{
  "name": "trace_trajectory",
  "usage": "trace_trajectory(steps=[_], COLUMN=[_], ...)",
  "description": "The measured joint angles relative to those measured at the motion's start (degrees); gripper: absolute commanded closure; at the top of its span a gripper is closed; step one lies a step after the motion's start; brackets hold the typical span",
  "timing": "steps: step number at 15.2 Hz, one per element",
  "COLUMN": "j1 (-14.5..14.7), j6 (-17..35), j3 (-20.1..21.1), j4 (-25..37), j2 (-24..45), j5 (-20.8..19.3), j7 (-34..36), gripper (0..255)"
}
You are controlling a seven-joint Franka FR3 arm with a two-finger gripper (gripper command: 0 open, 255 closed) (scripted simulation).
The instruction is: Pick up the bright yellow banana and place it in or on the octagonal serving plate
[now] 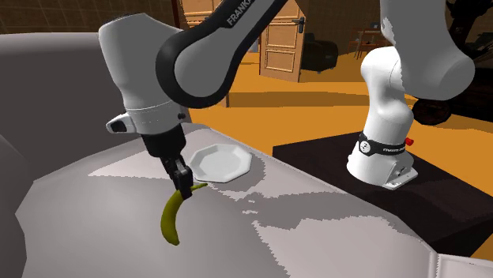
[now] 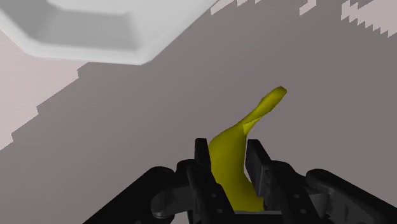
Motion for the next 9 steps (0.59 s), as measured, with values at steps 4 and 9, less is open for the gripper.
trace_trajectory(steps=[4, 9], j1=[0.1, 0.1], j6=[-2.4, -5.4], j3=[0.0, 0.0], j4=[0.4, 1.3], j2=[-2.0, -4.1], j5=[-0.1, -0.1], j7=[0.2, 0.3], gripper=[255, 255])
